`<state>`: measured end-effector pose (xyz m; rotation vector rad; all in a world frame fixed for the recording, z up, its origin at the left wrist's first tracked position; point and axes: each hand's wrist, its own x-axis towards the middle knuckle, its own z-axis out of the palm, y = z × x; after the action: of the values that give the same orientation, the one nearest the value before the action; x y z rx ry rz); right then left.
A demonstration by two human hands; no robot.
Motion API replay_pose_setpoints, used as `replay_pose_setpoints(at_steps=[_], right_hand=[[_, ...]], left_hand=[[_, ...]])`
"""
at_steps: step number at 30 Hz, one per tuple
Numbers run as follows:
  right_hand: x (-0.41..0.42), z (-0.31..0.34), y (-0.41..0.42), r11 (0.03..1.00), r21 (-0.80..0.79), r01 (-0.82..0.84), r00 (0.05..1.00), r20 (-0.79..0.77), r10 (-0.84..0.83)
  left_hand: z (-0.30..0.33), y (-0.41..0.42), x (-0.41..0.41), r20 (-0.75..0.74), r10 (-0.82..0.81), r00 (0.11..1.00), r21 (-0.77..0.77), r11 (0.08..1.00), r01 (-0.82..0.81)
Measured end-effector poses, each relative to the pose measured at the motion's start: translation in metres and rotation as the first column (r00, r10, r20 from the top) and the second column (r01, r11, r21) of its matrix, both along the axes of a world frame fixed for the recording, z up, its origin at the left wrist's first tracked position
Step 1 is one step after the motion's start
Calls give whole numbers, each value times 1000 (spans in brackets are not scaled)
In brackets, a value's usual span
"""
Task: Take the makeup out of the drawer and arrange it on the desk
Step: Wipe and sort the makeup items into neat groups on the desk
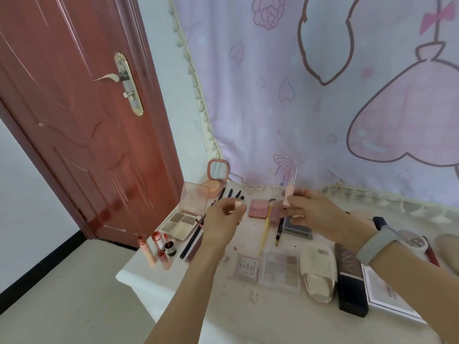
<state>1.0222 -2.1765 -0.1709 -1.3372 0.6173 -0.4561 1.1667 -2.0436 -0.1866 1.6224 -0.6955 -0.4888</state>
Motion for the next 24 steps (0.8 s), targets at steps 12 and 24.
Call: replay_pose_setpoints(at_steps=[12, 24], right_hand=[[82, -36, -56, 725, -688, -28, 956, -230, -181], [115, -51, -58, 618, -765, -178, 935, -328, -137]], left_hand=[[-29, -74, 43, 496, -2, 868, 319, 930, -181], [-36, -86, 56, 600, 7, 800, 334, 907, -257]])
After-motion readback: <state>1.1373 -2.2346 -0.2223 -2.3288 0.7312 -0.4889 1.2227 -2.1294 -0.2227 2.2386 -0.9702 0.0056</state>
